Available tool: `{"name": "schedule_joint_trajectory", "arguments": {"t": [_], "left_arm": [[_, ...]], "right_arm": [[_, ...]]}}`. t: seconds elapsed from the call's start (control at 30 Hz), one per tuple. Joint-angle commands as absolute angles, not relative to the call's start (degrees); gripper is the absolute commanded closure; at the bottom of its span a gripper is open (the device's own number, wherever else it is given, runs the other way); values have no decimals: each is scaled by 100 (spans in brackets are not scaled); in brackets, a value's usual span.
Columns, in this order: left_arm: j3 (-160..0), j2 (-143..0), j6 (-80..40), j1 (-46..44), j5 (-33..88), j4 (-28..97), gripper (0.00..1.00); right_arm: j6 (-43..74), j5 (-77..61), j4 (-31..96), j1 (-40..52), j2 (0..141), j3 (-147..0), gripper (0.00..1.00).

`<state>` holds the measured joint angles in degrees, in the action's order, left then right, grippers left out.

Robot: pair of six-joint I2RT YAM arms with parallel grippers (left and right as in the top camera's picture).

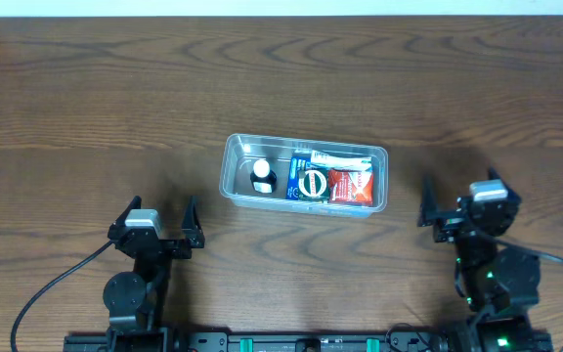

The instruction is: Pack container

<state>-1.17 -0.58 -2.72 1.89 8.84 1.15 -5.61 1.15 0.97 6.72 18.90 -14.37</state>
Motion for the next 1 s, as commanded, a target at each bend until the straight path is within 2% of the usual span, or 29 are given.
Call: {"name": "schedule_joint_trajectory", "arguments": {"t": [0.0, 0.37, 0.63, 0.97], "left_arm": [[-23, -30, -217, 213, 987, 318, 2], [-23, -30, -217, 213, 987, 318, 2], [-23, -30, -217, 213, 987, 318, 2], [-23, -30, -217, 213, 987, 318, 2]], "right_arm": [[-602, -438, -311, 690, 1732, -917, 1], [-604, -537, -427, 663, 760, -58, 1], [-604, -530, 392, 661, 130, -32, 1], [-604, -329, 395, 659, 27, -32, 1]]}}
